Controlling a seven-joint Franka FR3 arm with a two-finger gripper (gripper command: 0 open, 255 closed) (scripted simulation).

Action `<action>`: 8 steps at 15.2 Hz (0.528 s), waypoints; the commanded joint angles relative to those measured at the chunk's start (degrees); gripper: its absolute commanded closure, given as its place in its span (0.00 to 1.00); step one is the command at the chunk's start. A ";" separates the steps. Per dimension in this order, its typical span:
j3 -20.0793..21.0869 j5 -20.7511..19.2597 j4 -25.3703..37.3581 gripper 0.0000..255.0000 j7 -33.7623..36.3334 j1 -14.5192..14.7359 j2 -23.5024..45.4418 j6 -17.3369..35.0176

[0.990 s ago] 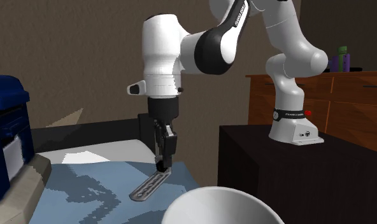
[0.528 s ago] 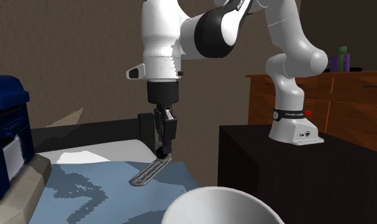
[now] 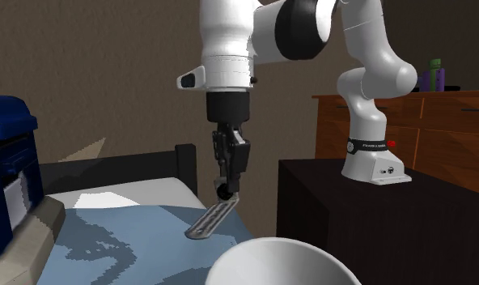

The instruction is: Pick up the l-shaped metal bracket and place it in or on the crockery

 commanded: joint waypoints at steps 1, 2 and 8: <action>0.76 0.02 -1.85 1.00 2.47 1.52 -1.28 0.53; 1.14 0.01 -2.44 1.00 3.71 2.33 -1.72 0.65; 3.53 -0.24 -4.58 1.00 11.43 7.41 -3.46 0.83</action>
